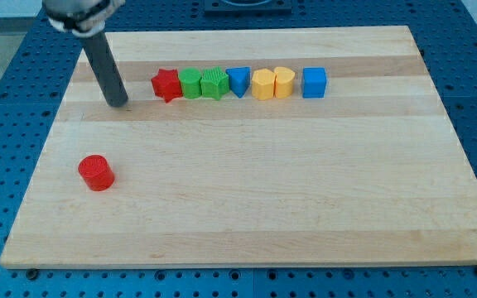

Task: Place the red circle left to the red star

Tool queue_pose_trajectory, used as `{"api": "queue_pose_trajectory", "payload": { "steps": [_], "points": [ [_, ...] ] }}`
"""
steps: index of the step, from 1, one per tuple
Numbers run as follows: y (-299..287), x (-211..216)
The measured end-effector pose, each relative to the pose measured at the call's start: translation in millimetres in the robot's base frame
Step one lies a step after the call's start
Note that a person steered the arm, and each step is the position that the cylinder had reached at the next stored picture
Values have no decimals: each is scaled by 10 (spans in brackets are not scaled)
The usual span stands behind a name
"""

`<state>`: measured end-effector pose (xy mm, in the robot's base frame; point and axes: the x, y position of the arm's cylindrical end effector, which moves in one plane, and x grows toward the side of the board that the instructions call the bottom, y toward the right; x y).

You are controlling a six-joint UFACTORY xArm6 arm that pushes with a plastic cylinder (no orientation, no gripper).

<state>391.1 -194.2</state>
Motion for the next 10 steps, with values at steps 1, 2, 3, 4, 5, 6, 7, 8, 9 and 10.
{"api": "queue_pose_trajectory", "payload": {
  "steps": [1,2,3,4,5,6,7,8,9,10],
  "points": [
    [737,528],
    [1035,1128],
    [540,1477],
    [-16,1491],
    [-247,1464],
    [-320,1346],
    [-31,1275],
    [164,1093],
    [65,728],
    [-37,681]
  ]
}}
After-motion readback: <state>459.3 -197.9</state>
